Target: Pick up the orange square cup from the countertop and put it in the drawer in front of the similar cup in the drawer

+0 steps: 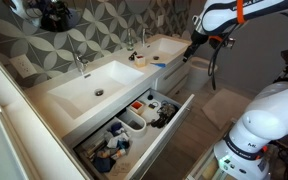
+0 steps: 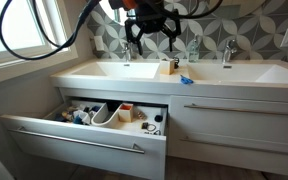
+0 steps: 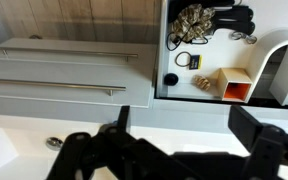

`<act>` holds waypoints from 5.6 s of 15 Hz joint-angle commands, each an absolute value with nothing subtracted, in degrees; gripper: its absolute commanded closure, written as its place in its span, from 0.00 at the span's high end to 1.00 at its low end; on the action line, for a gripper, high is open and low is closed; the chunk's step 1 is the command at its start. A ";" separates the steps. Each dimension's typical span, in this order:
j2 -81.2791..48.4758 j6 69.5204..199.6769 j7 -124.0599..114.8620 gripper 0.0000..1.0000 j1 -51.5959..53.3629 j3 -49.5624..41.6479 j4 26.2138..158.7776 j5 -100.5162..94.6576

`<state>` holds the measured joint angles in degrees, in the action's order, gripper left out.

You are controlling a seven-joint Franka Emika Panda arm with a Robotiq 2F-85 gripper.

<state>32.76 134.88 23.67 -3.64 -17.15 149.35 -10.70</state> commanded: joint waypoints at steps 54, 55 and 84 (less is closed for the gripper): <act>-29.57 129.46 84.22 1.00 -7.82 -1.49 88.86 1.26; -29.97 129.48 84.12 1.00 -7.78 -1.42 88.50 1.06; -35.88 125.79 79.21 0.00 -7.91 -1.03 81.20 -0.02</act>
<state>-34.55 127.58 82.09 -7.45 -1.51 83.87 1.81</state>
